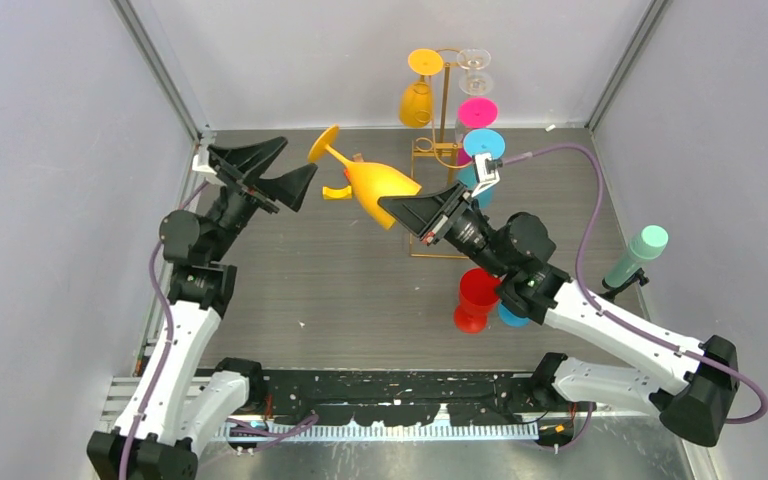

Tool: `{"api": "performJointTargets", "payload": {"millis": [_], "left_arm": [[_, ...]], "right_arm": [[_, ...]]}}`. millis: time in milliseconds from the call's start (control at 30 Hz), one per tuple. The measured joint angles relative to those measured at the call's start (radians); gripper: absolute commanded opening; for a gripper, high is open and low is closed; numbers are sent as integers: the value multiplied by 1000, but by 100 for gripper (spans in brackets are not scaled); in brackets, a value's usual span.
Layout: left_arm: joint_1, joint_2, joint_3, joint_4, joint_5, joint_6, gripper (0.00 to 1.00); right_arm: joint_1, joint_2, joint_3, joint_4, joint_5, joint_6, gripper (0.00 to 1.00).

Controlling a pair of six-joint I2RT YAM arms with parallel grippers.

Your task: Take the wine glass off the wine glass rack

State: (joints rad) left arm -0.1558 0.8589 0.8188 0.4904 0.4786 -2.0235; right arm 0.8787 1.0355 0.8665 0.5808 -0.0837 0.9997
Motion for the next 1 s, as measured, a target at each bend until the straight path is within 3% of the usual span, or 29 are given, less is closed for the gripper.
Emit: {"api": "performJointTargets", "payload": {"millis": [133,200,233,433,567,767,1000], "left_arm": [[0,-69,25,-86,2,154,97],[0,-137,43,-202,5,329,98],[0,-137,43,-202,5,329,99],[0,-203,186,-744,-101,884,100],[0,-204,224,-956,-181,1107,100],[0,-181,246,-1166,-261,1337,100],[0,-157,276,-1255,-304,1463,100]], "right_arm": [[0,-18,10,-166,64,-30,0],[0,-22,47,-305,103,-54,0],[0,-21,69,-368,122,-64,0],[-1,6,240,-803,204,-136,0],[30,50,269,-998,232,-179,0],[140,159,352,-1285,308,-282,0],[187,204,420,-1479,356,-373,0]]}}
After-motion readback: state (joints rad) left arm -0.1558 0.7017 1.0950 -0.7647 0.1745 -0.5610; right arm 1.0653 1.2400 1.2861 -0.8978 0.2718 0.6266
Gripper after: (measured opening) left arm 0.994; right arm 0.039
